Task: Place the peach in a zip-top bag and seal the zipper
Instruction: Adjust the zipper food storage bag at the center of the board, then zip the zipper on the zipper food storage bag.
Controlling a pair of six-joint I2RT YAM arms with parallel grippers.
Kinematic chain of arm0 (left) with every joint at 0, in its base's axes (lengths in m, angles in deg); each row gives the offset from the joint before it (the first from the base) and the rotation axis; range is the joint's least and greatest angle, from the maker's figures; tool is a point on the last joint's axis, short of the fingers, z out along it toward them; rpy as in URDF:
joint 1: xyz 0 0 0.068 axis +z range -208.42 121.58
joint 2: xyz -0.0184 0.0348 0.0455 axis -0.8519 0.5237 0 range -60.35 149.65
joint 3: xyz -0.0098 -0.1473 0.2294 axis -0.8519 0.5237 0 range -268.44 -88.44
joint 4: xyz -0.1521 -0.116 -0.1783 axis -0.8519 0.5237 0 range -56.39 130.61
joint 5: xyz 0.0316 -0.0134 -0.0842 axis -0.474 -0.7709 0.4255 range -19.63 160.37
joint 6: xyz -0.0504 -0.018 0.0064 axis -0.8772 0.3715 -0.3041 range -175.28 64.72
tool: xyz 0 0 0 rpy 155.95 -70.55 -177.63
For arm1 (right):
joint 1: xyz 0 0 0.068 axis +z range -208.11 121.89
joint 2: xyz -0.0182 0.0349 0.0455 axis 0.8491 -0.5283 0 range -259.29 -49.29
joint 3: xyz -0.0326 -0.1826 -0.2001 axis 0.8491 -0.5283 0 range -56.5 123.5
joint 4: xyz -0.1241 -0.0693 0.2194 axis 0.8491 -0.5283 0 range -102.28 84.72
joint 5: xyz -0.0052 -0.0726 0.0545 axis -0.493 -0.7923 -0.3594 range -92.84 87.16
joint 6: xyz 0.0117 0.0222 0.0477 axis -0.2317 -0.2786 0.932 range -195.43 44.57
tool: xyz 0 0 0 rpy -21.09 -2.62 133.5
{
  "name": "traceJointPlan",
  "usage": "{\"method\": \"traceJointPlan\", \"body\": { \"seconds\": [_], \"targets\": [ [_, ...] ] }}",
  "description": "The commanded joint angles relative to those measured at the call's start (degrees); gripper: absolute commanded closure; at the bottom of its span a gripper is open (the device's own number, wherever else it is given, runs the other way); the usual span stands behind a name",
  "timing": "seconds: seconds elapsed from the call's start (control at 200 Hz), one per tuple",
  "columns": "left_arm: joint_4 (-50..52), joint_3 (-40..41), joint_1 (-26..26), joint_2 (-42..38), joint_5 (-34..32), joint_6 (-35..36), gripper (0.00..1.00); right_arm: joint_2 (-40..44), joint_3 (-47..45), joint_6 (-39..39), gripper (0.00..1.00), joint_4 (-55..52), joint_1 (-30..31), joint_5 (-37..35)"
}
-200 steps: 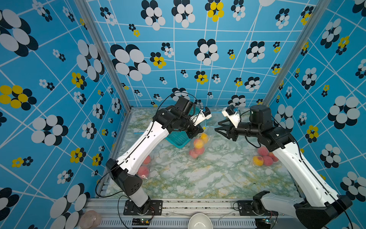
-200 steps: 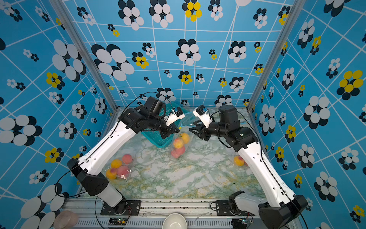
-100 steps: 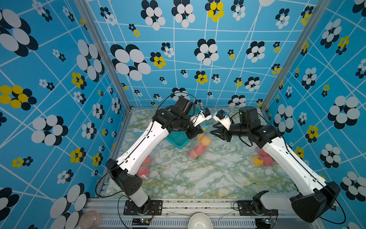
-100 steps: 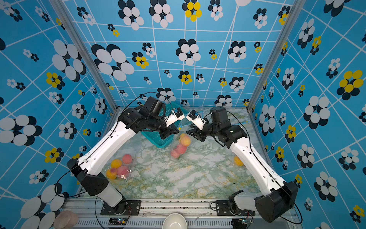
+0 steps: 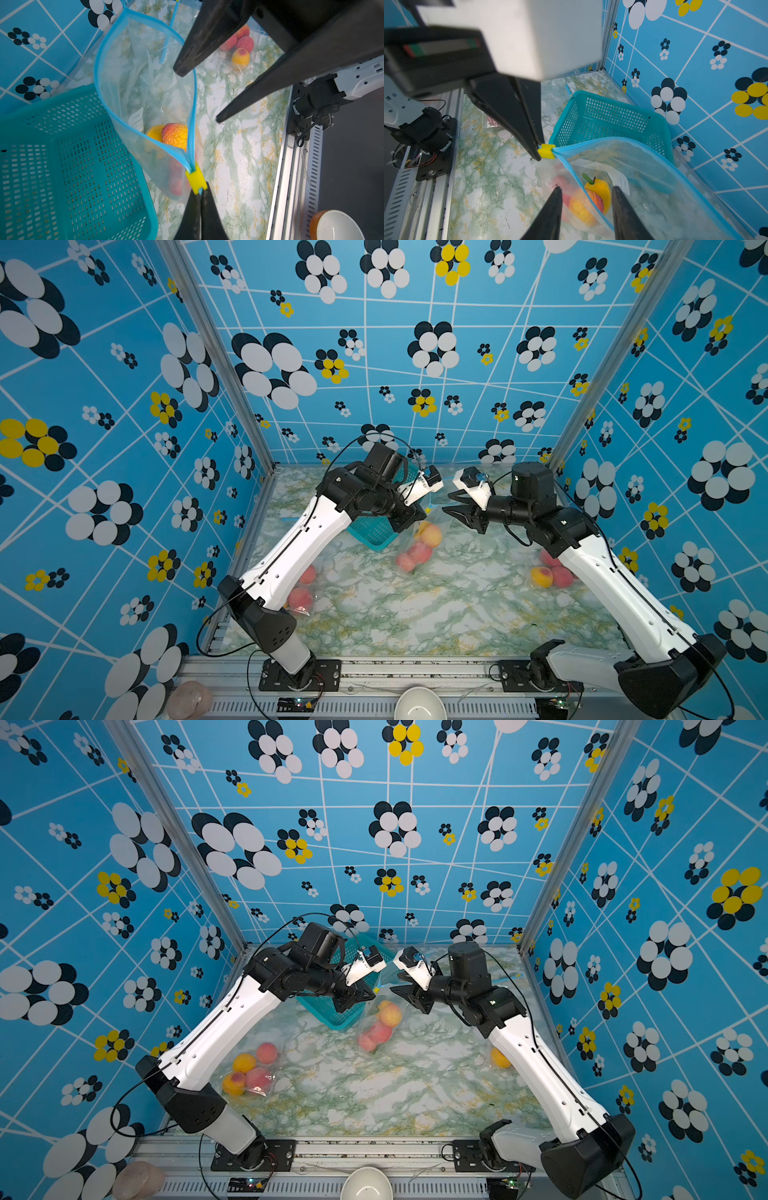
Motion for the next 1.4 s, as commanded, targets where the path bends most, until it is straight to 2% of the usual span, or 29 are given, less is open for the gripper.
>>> {"method": "traceJointPlan", "body": {
  "seconds": [0.0, 0.09, 0.145, 0.185, 0.24, 0.285, 0.315, 0.38, 0.49, 0.6, 0.695, 0.78, 0.905, 0.975, 1.03, 1.115, 1.164, 1.299, 1.399],
  "targets": [
    [-0.23, 1.06, 0.28, -2.04, 1.61, 0.51, 1.0, -2.75, 2.9, -2.29, 0.57, -4.51, 0.41, 3.75],
    [-0.06, 1.19, 0.19, -2.13, 2.01, 0.72, 1.0, -3.71, 2.88, -2.36, 0.6, -4.45, 0.41, 3.67],
    [-0.34, 1.49, 0.23, -2.26, 1.77, 0.52, 1.0, -3.76, 2.77, -2.23, 0.7, -4.21, 0.41, 3.57],
    [-0.7, 1.87, 0.25, -2.55, 1.3, 0.38, 1.0, -3.68, 2.77, -1.99, 0.82, -4.34, 0.37, 3.7],
    [-1.81, 2.8, 0.32, -3.02, 0.18, -0.14, 1.0, -3.42, 2.8, -1.84, 0.91, -4.56, 0.41, 4.1],
    [-3.4, 3.98, 0.6, -3.66, -0.63, -0.91, 1.0, -3.23, 2.75, -1.87, 0.93, -5.02, 0.41, 4.46],
    [-4.61, 4.97, 0.79, -4.26, -1.12, -1.62, 0.95, -3.15, 2.89, -1.92, 0.96, -5.61, 0.41, 4.74],
    [-7.88, 7.18, 1.47, -5.61, -1.71, -3.37, 0.92, -3.39, 3.56, -1.94, 1.0, -7.19, 0.41, 4.99],
    [-11.51, 10.2, 2.4, -7.61, -0.51, -4.69, 0.88, -4.23, 4.83, -1.89, 1.0, -9.6, 0.41, 5.39],
    [-14.05, 12.17, 2.86, -9.08, -0.37, -5.71, 0.66, -4.79, 5.63, -1.49, 1.0, -10.04, 0.41, 5.17],
    [-15.32, 13.52, 3.29, -10.06, 0.78, -5.94, 0.65, -5.3, 6.14, -1.15, 1.0, -10.15, 0.41, 5.0],
    [-15.76, 14.05, 3.48, -10.18, 1.38, -5.95, 0.7, -5.66, 6.62, -0.87, 1.0, -10.22, 0.41, 5.28],
    [-16.33, 13.9, 3.57, -9.83, 2.9, -6.12, 0.7, -5.68, 6.74, -0.37, 1.0, -9.97, 0.41, 6.36],
    [-16.33, 13.81, 3.48, -9.38, 3.59, -5.99, 0.74, -5.45, 6.79, 0.05, 1.0, -9.73, 0.44, 6.79],
    [-16.12, 13.68, 3.48, -9.04, 3.59, -5.94, 0.8, -5.28, 6.82, 0.18, 1.0, -9.67, 0.41, 6.92],
    [-15.56, 13.37, 3.48, -8.84, 3.59, -5.66, 0.95, -5.08, 7.02, 0.19, 0.99, -9.88, 0.45, 6.87],
    [-15.56, 13.53, 3.48, -8.91, 3.54, -5.47, 1.0, -5.08, 7.22, -0.12, 0.93, -10.34, 0.38, 6.39],
    [-15.24, 13.71, 3.67, -9.69, 4.09, -4.44, 1.0, -3.63, 7.63, -0.74, 0.74, -8.71, 0.41, 4.21],
    [-13.84, 12.82, 3.59, -9.46, 5.14, -2.65, 1.0, -1.99, 9.1, -1.22, 0.68, -6.97, 0.41, 6.22]
  ]
}}
